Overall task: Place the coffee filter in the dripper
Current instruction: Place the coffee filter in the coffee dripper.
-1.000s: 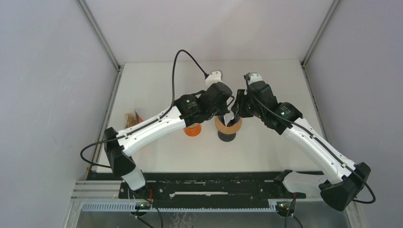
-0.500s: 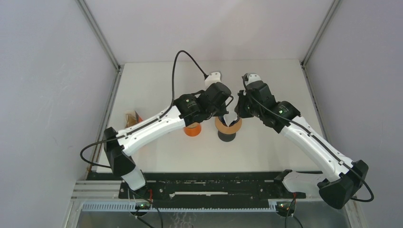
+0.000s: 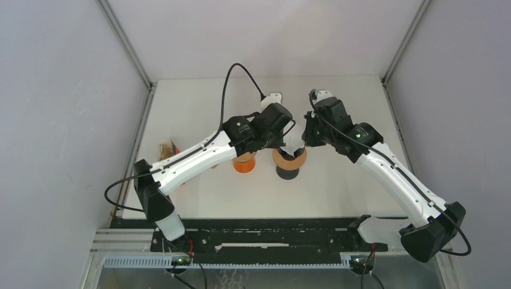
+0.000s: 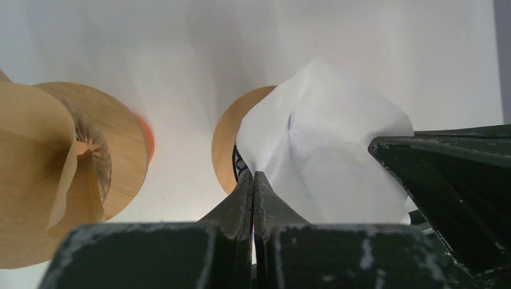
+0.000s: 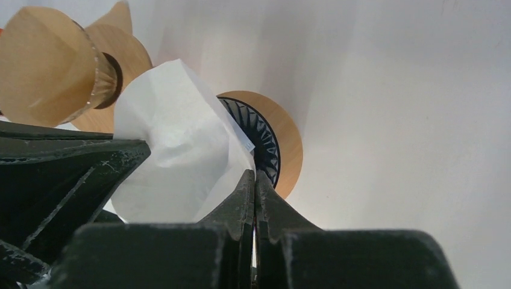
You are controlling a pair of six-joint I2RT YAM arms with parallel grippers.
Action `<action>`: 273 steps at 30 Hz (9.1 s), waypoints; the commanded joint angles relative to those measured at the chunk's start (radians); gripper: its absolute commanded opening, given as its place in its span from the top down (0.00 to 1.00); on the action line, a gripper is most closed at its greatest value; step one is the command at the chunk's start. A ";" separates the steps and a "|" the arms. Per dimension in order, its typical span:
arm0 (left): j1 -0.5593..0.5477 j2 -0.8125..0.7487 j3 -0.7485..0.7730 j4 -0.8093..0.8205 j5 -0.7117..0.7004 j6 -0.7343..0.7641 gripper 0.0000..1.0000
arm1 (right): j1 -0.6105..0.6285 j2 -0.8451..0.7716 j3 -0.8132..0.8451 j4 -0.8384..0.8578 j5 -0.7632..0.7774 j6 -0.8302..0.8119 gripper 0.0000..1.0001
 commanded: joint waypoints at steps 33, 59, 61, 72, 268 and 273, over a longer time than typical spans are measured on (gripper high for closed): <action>0.021 0.127 0.186 -0.144 0.040 0.170 0.93 | -0.054 0.055 0.021 -0.008 -0.082 -0.060 0.89; 0.021 0.175 0.225 -0.147 0.073 0.198 0.65 | -0.083 0.098 0.017 0.030 -0.172 -0.075 0.46; 0.021 0.178 0.224 -0.148 0.073 0.199 0.65 | -0.087 0.112 0.018 0.024 -0.175 -0.078 0.45; 0.021 0.189 0.223 -0.158 0.063 0.208 0.63 | -0.099 0.145 -0.011 0.000 -0.136 -0.087 0.44; 0.087 0.128 0.011 -0.036 0.111 0.170 0.56 | -0.055 0.186 -0.075 0.066 -0.097 -0.157 0.28; 0.087 0.133 0.002 -0.036 0.115 0.170 0.56 | -0.055 0.193 -0.075 0.064 -0.092 -0.156 0.28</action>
